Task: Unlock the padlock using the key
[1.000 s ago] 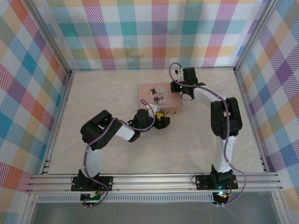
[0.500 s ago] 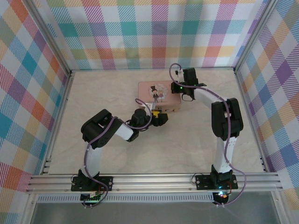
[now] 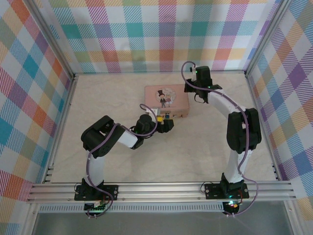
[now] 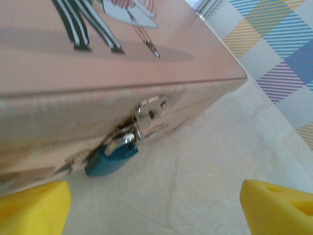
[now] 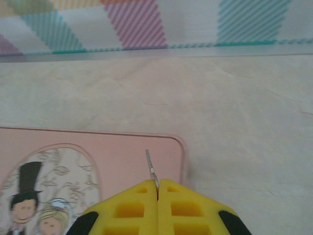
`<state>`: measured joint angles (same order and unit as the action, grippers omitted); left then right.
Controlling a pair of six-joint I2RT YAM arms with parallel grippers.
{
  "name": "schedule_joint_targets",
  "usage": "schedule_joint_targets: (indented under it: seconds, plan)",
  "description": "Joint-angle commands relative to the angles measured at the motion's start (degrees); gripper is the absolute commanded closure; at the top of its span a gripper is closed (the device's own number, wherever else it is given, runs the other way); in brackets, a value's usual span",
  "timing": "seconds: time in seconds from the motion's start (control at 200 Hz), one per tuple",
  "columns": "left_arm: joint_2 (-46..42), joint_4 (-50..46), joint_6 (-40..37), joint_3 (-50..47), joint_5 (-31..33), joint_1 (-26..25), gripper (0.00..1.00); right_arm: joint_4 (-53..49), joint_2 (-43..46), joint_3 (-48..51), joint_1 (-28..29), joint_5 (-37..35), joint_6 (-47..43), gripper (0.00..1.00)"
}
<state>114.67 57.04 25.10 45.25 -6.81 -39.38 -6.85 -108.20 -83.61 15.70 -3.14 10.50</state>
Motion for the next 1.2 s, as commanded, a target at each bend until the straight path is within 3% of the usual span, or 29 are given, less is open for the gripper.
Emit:
schedule_joint_targets:
  seconds: [0.0,0.565,0.73,0.94,1.195]
  plan:
    - [0.39,-1.46,-4.62,3.04,4.36,-1.13,0.1,-2.61,-1.15,0.18,-0.41,-6.44,2.0,1.0]
    - [6.51,-3.97,-10.64,10.39,10.69,-4.83,0.09,-0.71,-4.65,1.56,0.66,-0.58,3.82,1.0]
    - [6.83,-4.46,-10.58,12.62,4.68,-4.51,0.12,0.88,-3.96,3.03,1.02,1.45,4.17,1.0]
    - [6.13,-0.94,-3.6,12.23,-4.29,-1.62,0.17,1.97,-3.07,4.21,1.14,2.08,3.92,1.0]
    - [5.77,2.84,2.85,11.38,-7.99,0.65,0.21,2.59,-2.98,4.7,1.14,2.78,4.09,1.0]
